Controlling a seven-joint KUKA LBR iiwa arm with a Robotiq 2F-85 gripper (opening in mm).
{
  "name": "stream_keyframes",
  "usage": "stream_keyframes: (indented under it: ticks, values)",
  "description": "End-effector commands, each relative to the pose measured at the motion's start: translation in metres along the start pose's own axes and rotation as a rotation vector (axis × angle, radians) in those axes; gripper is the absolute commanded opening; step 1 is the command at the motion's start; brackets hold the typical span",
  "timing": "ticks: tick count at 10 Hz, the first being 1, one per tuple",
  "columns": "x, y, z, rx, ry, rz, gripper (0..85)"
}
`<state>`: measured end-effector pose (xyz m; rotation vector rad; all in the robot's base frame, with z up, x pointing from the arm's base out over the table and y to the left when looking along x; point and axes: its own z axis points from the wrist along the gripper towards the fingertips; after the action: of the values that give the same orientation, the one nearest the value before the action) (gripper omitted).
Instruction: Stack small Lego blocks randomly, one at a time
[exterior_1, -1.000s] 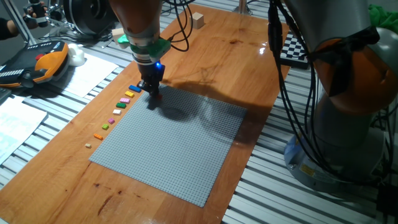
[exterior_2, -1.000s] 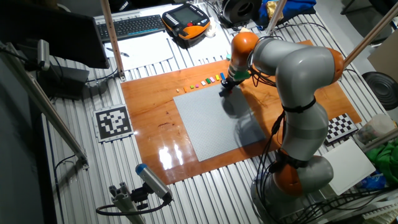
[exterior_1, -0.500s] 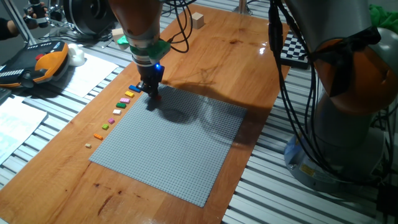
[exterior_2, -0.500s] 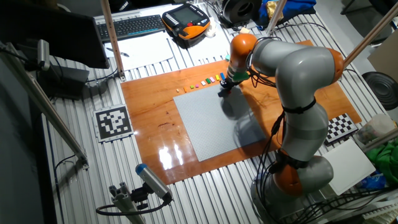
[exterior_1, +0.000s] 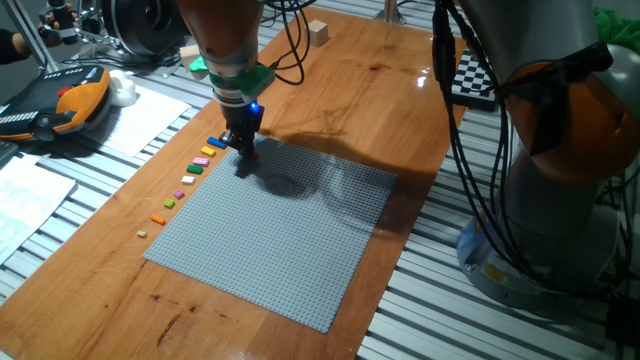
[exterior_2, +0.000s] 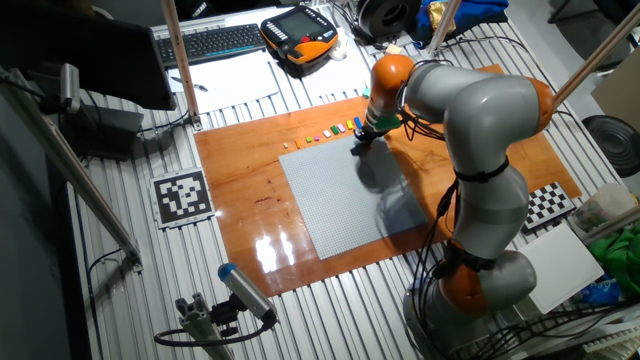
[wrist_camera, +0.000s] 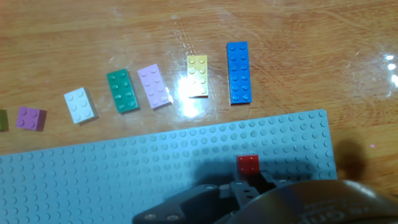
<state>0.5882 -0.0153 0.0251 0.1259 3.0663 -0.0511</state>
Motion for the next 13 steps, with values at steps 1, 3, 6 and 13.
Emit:
stream_keyframes:
  ticks: [1,3,6,13]
  values:
    - [0.0026,-0.0006,0.0014,0.001,0.003,0.001,0.0]
    - [0.0073,0.0001,0.002,0.002,0.001,-0.001,0.0]
    - [0.0058,-0.0003,-0.0017,0.008,0.033,-0.01,0.0]
    - [0.0051,-0.0011,-0.0027,0.012,0.073,-0.01,0.0]
